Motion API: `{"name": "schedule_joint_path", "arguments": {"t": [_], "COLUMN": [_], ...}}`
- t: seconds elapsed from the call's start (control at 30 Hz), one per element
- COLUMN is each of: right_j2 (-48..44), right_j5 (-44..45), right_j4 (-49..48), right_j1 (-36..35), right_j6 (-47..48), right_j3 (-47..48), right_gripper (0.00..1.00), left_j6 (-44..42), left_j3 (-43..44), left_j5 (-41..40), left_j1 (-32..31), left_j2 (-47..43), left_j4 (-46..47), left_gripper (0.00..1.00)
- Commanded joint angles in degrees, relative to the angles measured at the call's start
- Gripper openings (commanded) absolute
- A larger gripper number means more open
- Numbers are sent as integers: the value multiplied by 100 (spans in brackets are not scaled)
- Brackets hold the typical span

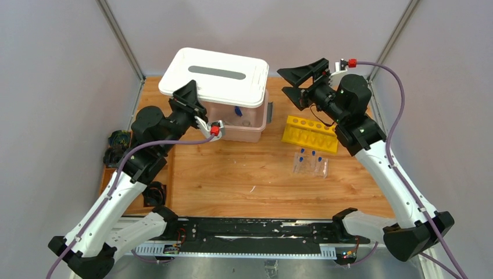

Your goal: Organize the chemistry lab equipment

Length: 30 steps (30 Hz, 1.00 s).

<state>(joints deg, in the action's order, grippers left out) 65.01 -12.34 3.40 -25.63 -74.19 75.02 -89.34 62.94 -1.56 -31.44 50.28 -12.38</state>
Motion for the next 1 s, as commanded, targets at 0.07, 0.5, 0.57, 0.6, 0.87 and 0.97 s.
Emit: {"name": "schedule_joint_path", "arguments": {"t": [0.07, 0.5, 0.57, 0.6, 0.87, 0.97], "right_j2": [258, 674, 712, 755, 1015, 1065], "right_j5": [-551, -947, -958, -963, -1020, -999], "right_j4": [-274, -709, -861, -919, -1257, -1359], "right_j1": [-92, -366, -404, -434, -540, -535], "right_j6": [-17, 60, -18, -44, -23, -86], "right_j3": [51, 291, 231, 215, 240, 139], "right_gripper": [88, 86, 83, 80, 42, 32], "left_j6": [-637, -1515, -1424, -1377, -1201, -1306], "left_j3": [-210, -1046, -1032, -1029, -1292, -1686], "left_j5": [209, 845, 867, 850, 733, 824], "left_j1": [-52, -64, -65, -76, -81, -77], "left_j2": [-228, -509, -480, -468, -534, -712], "left_j4": [1880, 2124, 2146, 2183, 2199, 2196], "left_gripper": [0, 0, 0, 0, 0, 0]}}
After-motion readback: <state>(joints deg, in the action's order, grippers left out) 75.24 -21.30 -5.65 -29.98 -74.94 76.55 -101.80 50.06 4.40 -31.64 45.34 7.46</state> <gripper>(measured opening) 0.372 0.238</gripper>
